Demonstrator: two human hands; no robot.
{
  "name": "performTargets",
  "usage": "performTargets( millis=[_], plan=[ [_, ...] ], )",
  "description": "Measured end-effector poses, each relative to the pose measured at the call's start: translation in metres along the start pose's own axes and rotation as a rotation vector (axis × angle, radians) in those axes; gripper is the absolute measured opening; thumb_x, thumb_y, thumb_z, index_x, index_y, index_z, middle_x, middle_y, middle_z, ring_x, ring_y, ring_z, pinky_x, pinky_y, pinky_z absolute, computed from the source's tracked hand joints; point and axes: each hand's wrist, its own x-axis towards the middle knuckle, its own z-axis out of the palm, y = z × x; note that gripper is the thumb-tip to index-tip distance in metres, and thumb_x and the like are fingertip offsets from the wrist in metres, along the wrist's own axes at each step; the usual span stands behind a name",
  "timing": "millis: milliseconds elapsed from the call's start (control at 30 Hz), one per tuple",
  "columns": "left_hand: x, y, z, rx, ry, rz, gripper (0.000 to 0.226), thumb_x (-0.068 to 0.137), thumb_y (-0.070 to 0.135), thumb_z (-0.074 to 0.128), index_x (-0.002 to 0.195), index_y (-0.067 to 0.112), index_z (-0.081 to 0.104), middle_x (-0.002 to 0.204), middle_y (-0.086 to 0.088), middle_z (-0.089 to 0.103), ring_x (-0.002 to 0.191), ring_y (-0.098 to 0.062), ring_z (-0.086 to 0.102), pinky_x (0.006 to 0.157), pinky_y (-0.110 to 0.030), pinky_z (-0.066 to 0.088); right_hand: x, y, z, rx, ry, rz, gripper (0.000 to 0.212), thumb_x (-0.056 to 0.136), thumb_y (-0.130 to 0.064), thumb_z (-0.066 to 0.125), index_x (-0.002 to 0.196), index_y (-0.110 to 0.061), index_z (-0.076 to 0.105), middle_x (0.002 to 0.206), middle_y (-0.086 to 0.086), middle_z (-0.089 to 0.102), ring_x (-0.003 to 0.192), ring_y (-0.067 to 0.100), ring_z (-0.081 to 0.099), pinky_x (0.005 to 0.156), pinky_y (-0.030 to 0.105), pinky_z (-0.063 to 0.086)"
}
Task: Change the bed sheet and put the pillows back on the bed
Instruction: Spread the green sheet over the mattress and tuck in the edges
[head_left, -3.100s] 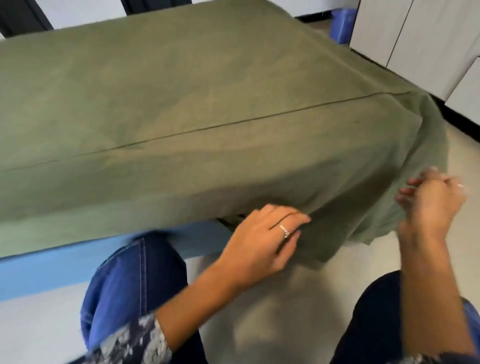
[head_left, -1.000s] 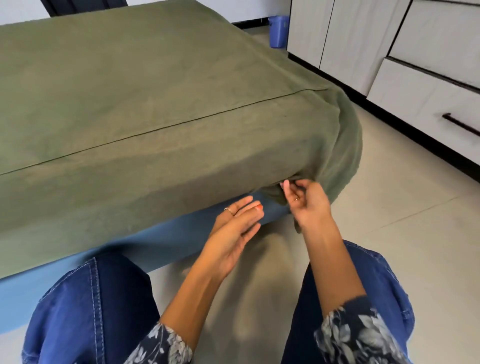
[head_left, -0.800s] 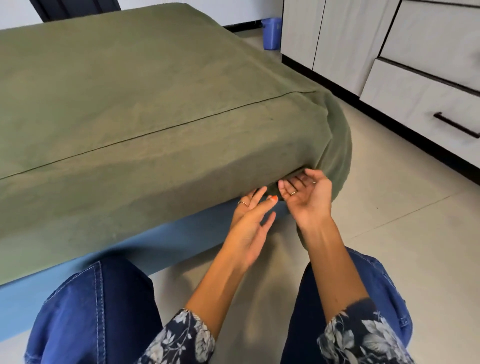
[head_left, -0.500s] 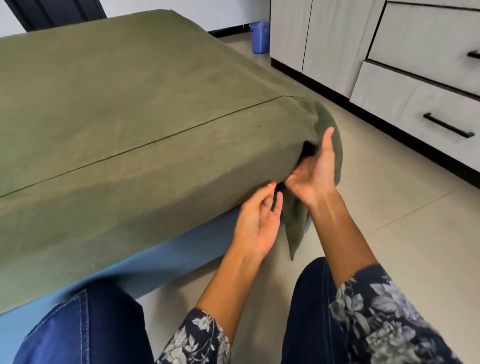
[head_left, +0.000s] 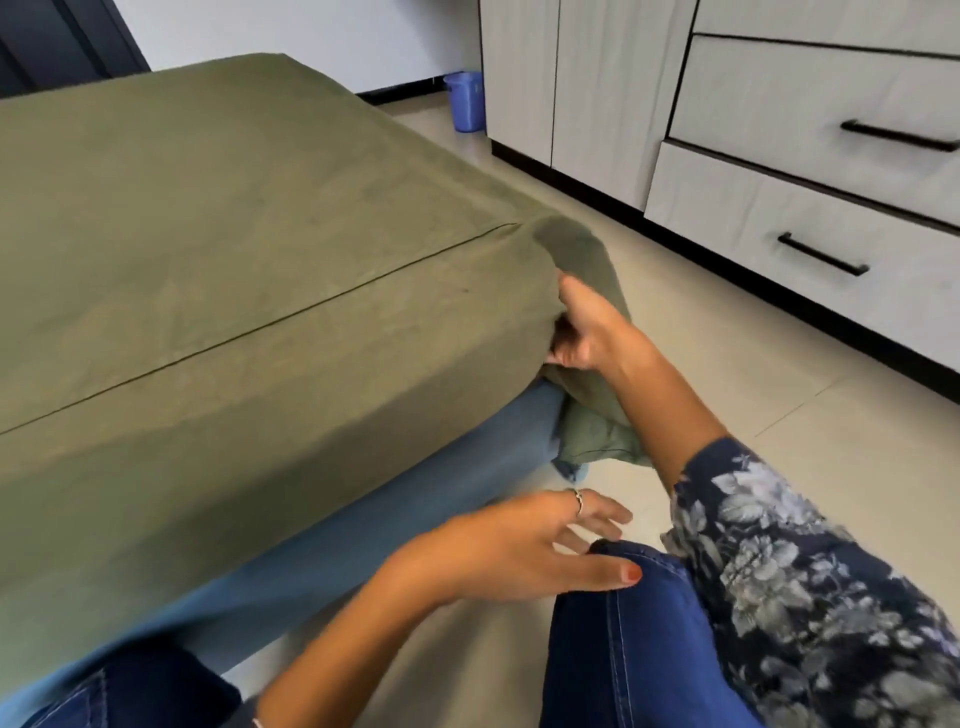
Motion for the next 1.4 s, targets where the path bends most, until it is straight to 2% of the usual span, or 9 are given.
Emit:
performTargets(
  millis=[133, 300, 433, 600, 833, 1000, 1167, 1267, 1400],
  plan=[
    [-0.022, 0.032, -0.034, 0.073, 0.075, 0.189, 0.039, 0.089, 0.029, 0.065, 0.127, 0.031, 0.055, 0.122, 0.012, 0.063, 0.109, -0.003, 0.061, 0.099, -0.021, 0.046, 0.0, 0.047, -0.015, -0.109, 0.232, -0.387, 0.031, 0.095, -0.043, 0.054, 0.08, -0.017, 0.061, 0.057, -0.014, 0.056, 0.054, -0.001, 0.054, 0.055, 0.025, 0.048],
    [-0.024, 0.05, -0.09, 0.209, 0.484, 0.364, 0.027, 0.087, 0.02, 0.069, 0.114, 0.025, 0.064, 0.107, 0.007, 0.071, 0.102, -0.005, 0.065, 0.099, -0.022, 0.047, -0.016, 0.108, -0.015, -0.198, 0.575, -0.8, 0.012, 0.094, -0.013, 0.056, 0.096, -0.01, 0.068, 0.087, -0.005, 0.068, 0.086, 0.003, 0.064, 0.083, 0.024, 0.05],
    [0.002, 0.051, -0.117, 0.575, 0.628, 0.281, 0.036, 0.088, 0.028, 0.067, 0.124, 0.026, 0.061, 0.125, 0.012, 0.061, 0.117, -0.003, 0.054, 0.104, -0.017, 0.036, -0.025, 0.119, -0.043, -0.001, 0.71, -0.454, 0.022, 0.093, -0.028, 0.058, 0.11, -0.013, 0.056, 0.109, 0.005, 0.063, 0.103, 0.023, 0.061, 0.085, 0.036, 0.051],
    [0.045, 0.03, -0.09, 1.32, 0.743, 0.097, 0.066, 0.087, 0.049, 0.059, 0.145, 0.029, 0.034, 0.155, 0.005, 0.024, 0.142, -0.019, 0.024, 0.113, -0.046, 0.019, -0.008, 0.133, -0.086, 0.327, 0.215, 0.288, 0.1, 0.066, -0.081, 0.057, 0.146, -0.027, 0.03, 0.152, 0.003, 0.028, 0.136, 0.039, 0.032, 0.068, 0.069, 0.047],
    [0.064, -0.002, -0.053, 1.791, 0.741, -0.093, 0.081, 0.093, 0.04, 0.051, 0.153, 0.015, 0.003, 0.16, -0.014, -0.007, 0.146, -0.04, -0.006, 0.113, -0.062, 0.006, 0.021, 0.093, -0.074, 0.592, 0.378, 0.029, 0.022, 0.093, -0.012, 0.057, 0.114, -0.007, 0.056, 0.105, 0.01, 0.063, 0.079, 0.022, 0.058, 0.059, 0.034, 0.049],
    [0.07, -0.002, -0.046, 1.865, 0.735, -0.173, 0.079, 0.09, 0.039, 0.051, 0.152, 0.012, 0.009, 0.159, -0.014, 0.001, 0.143, -0.049, -0.004, 0.11, -0.061, 0.019, 0.002, 0.067, -0.06, 0.528, 0.472, -0.457, 0.019, 0.085, 0.008, 0.05, 0.081, -0.006, 0.061, 0.082, 0.01, 0.064, 0.08, 0.019, 0.061, 0.068, 0.024, 0.053],
    [0.071, 0.006, -0.046, 1.876, 0.723, -0.2, 0.076, 0.088, 0.036, 0.055, 0.15, 0.015, 0.017, 0.158, -0.013, 0.008, 0.141, -0.053, 0.001, 0.105, -0.062, 0.026, -0.03, 0.118, -0.04, -0.193, 0.169, -0.621, 0.041, 0.1, -0.015, 0.039, 0.14, -0.012, 0.045, 0.144, -0.007, 0.038, 0.133, 0.006, 0.035, 0.105, 0.007, 0.025],
    [0.066, 0.011, -0.053, 1.886, 0.724, -0.148, 0.081, 0.086, 0.036, 0.057, 0.15, 0.019, 0.01, 0.159, -0.009, 0.01, 0.141, -0.053, 0.003, 0.104, -0.062, 0.027, -0.031, 0.141, -0.047, -0.819, 0.203, -0.772, 0.043, 0.104, -0.017, 0.031, 0.147, -0.01, 0.033, 0.152, 0.004, 0.031, 0.143, 0.013, 0.02, 0.111, 0.011, -0.003],
    [0.058, 0.022, -0.066, 1.861, 0.81, -0.093, 0.098, 0.074, 0.039, 0.07, 0.146, 0.024, 0.005, 0.158, -0.001, 0.016, 0.142, -0.05, 0.009, 0.102, -0.06, 0.03, -0.021, 0.107, -0.032, -1.302, 0.163, -0.918, 0.059, 0.097, -0.037, 0.015, 0.142, -0.01, 0.043, 0.149, 0.008, 0.04, 0.143, 0.018, 0.023, 0.118, 0.028, -0.006]
  ],
)
